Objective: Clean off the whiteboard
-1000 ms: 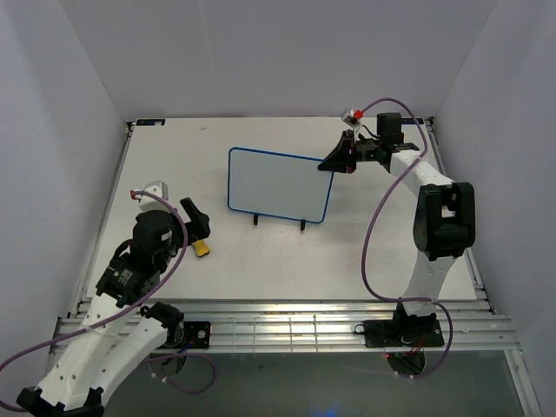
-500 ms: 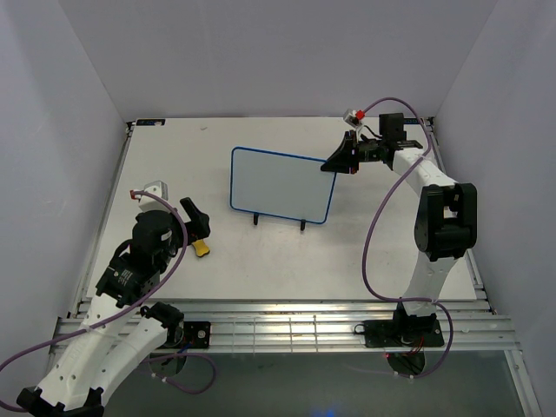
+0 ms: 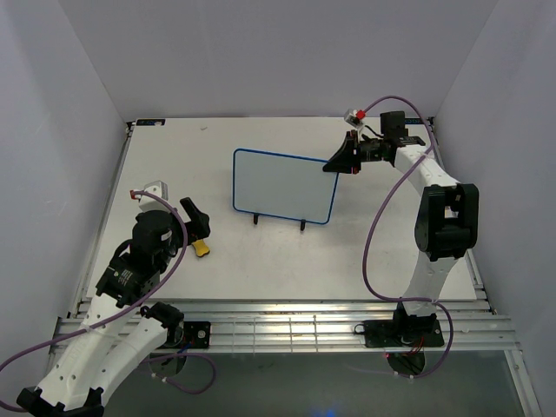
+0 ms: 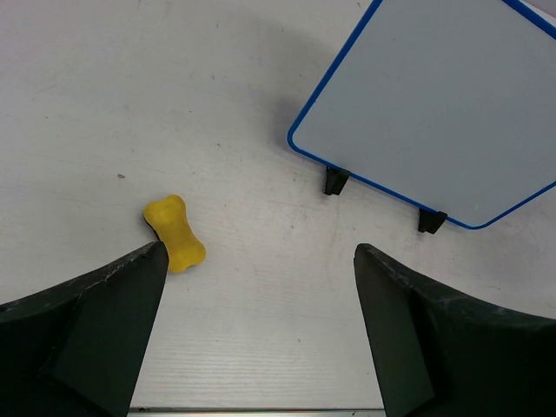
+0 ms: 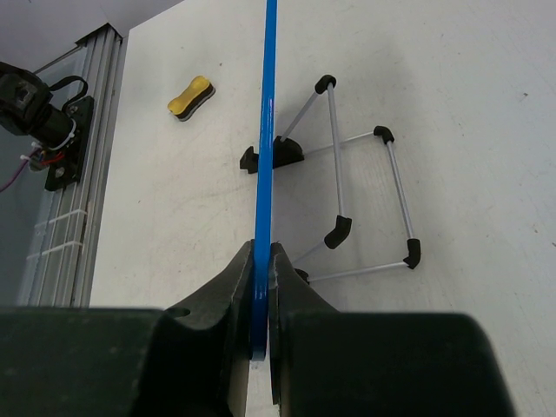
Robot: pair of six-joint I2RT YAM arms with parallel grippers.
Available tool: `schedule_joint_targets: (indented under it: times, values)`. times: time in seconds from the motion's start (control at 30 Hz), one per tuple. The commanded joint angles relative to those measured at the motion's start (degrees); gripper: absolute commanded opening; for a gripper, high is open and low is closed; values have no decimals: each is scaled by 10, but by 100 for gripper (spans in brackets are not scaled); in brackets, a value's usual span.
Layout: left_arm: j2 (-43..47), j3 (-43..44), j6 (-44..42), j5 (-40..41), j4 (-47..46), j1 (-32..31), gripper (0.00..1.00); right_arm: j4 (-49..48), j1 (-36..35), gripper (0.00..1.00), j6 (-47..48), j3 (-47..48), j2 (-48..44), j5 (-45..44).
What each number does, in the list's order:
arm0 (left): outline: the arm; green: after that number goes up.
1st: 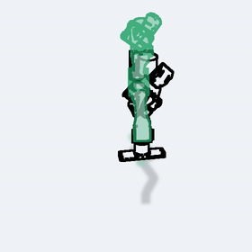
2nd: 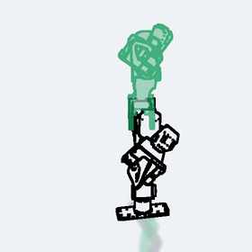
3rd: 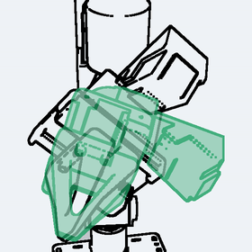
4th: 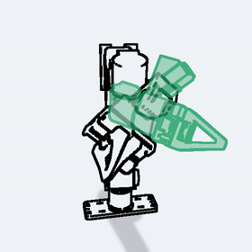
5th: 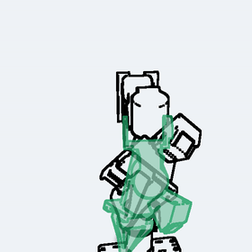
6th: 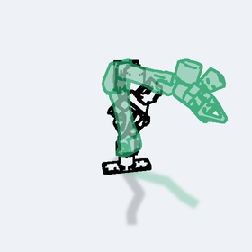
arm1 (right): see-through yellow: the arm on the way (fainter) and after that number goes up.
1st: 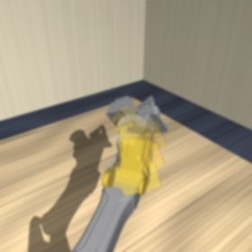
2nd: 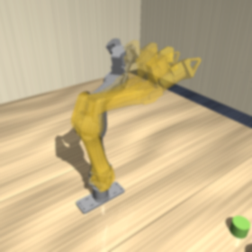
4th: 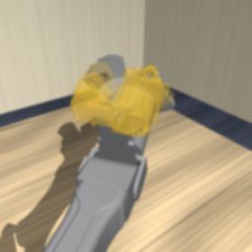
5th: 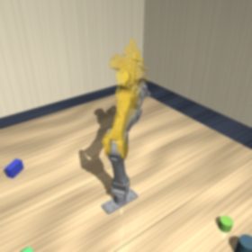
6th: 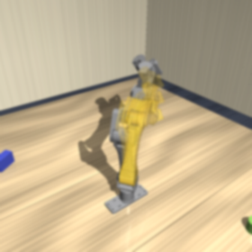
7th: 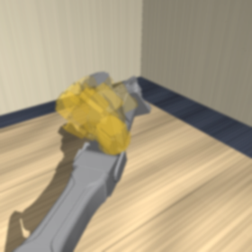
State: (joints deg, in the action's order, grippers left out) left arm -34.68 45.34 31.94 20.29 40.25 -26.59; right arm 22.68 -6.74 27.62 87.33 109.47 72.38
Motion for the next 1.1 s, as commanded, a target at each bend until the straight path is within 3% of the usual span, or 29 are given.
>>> schedule_joint_targets:
  times: [0.0,0.07,0.2,1.07]
  values:
    - [3,-3,-4,-5,-10,1,98,40,2,8,34,14,9,-28]
    - [3,-3,-4,-5,-10,1,98,40,2,11,34,13,10,-35]
    - [3,-3,-4,-5,-10,1,98,37,2,27,36,8,7,-35]
    - [3,-4,-4,-8,-10,1,98,-18,2,65,14,-23,-2,-72]
